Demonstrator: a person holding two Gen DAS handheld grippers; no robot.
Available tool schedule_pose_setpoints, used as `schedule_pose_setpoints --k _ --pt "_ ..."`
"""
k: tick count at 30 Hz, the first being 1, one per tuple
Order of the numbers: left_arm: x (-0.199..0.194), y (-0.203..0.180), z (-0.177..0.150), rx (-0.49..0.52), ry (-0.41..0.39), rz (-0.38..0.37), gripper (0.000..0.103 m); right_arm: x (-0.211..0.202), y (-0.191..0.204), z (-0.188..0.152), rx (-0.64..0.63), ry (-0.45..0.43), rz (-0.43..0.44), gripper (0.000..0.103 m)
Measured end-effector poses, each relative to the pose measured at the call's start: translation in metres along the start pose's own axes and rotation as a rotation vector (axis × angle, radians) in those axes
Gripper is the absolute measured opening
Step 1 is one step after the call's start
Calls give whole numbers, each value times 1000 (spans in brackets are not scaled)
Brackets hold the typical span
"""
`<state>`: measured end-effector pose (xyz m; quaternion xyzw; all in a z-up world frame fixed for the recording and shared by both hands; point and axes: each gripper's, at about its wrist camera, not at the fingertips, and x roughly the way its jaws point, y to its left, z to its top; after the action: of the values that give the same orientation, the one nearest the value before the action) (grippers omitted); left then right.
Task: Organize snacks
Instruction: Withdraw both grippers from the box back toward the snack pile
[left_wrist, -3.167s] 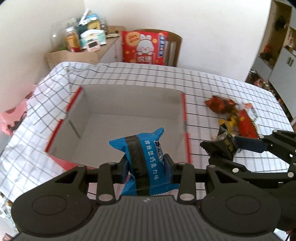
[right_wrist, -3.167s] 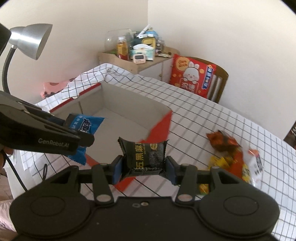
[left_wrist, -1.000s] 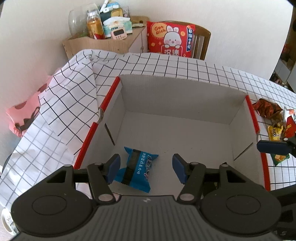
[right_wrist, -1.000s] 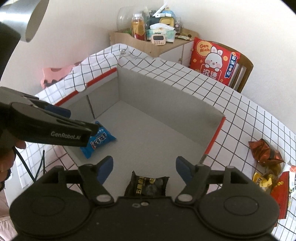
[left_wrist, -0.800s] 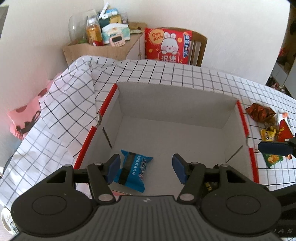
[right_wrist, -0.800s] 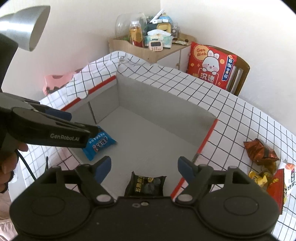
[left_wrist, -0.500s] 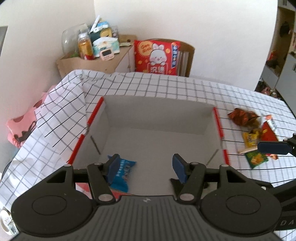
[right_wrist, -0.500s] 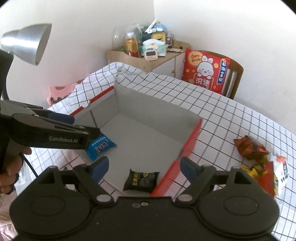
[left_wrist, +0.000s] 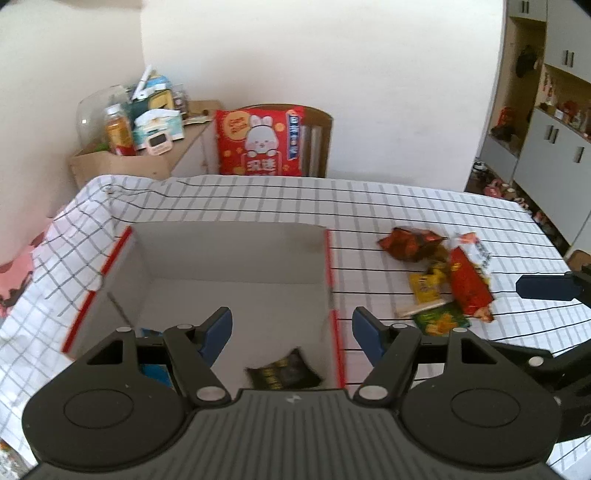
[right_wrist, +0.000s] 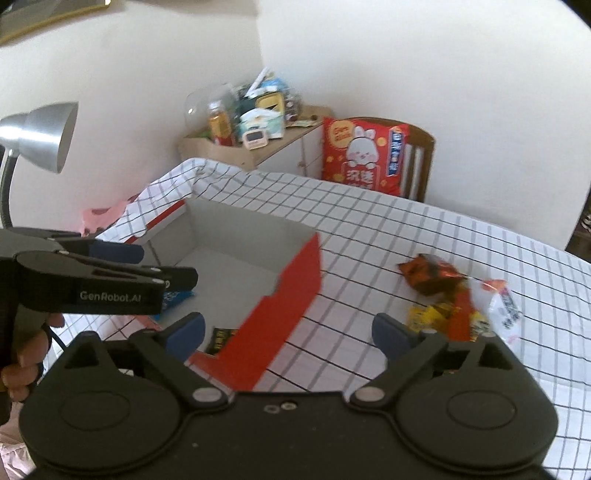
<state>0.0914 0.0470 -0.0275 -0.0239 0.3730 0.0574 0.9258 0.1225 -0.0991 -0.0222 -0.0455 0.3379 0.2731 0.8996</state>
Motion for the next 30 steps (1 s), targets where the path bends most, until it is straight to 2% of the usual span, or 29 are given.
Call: schedule_pose_setpoints --k 5,17,24,30 --pt "6 -27 -4 -8 -4 -22 78 -15 -32 -13 54 -34 -29 103" --pt "38 -103 -11 36 43 -55 78 -26 -117 -33 107 -14 -173 103" --pt "71 -138 -14 62 112 -50 78 -9 -158 -35 161 32 -187 103" --pt "100 -158 -16 72 153 -25 78 25 -174 -25 189 85 -178 102"
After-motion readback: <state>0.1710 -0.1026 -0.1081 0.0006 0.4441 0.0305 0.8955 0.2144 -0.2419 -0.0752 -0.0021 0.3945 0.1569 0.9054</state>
